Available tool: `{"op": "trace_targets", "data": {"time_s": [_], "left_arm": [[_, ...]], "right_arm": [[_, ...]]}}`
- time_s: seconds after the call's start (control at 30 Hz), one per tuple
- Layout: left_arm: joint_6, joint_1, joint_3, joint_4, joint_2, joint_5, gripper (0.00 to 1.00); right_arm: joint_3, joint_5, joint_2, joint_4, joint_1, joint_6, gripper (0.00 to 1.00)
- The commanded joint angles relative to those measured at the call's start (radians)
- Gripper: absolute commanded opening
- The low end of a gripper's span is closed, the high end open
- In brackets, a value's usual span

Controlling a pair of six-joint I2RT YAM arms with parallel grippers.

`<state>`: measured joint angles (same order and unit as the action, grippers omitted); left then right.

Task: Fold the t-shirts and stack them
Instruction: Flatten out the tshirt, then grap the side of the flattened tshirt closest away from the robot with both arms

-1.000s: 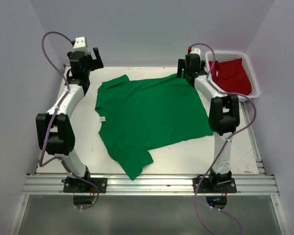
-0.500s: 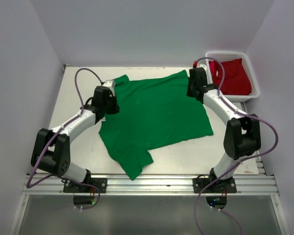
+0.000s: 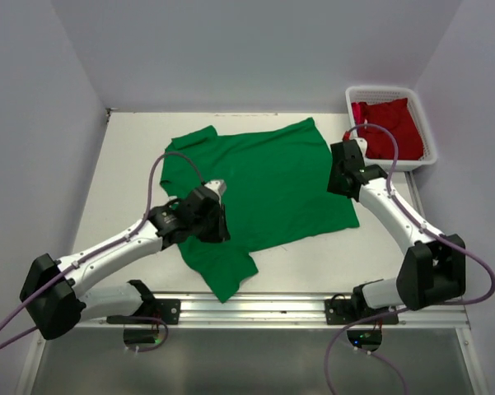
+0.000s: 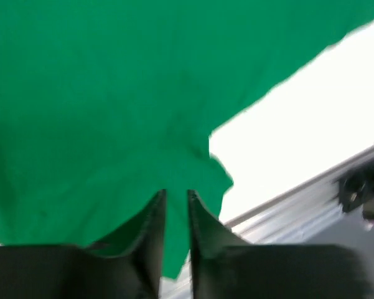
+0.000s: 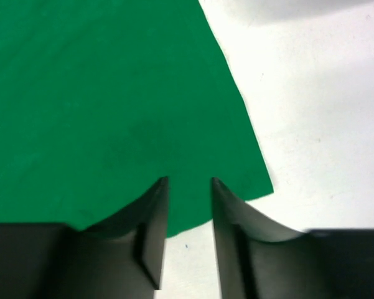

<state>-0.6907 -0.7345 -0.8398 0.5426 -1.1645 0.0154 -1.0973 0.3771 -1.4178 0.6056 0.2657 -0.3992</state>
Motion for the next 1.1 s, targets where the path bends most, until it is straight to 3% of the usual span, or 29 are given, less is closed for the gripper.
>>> {"op": "trace_targets", "data": {"time_s": [0.0, 0.07, 0.13, 0.23, 0.33, 0.57, 1.07], "left_arm": [[-0.177, -0.147, 0.034, 0.114, -0.006, -0.011, 0.27], [-0.219, -0.209, 0.036, 0.138, -0.018, -0.041, 0.4], [-0.274, -0.284, 0.042, 0.148, -0.034, -0.054, 0.46], [-0.351, -0.371, 0.07, 0.152, -0.04, -0.052, 0.63], [-0.429, -0.437, 0.117, 0.184, -0.024, -0.058, 0.71], [-0.589, -0.548, 0.266, 0.194, 0.088, -0.052, 0.72], [-0.483, -0.579, 0.216, 0.059, -0.098, -0.158, 0.68]], "right_arm": [[0.051, 0.037, 0.086, 0.063, 0.003, -0.033, 0.41], [0.082, 0.058, 0.12, 0.069, 0.003, -0.035, 0.47], [0.099, 0.065, 0.157, 0.074, 0.003, -0.041, 0.54], [0.112, 0.068, 0.18, 0.082, 0.003, -0.046, 0.56], [0.117, 0.068, 0.175, 0.088, 0.003, -0.047, 0.58], [0.116, 0.045, 0.166, 0.086, 0.003, -0.05, 0.58], [0.117, 0.052, 0.174, 0.086, 0.003, -0.046, 0.55]]}}
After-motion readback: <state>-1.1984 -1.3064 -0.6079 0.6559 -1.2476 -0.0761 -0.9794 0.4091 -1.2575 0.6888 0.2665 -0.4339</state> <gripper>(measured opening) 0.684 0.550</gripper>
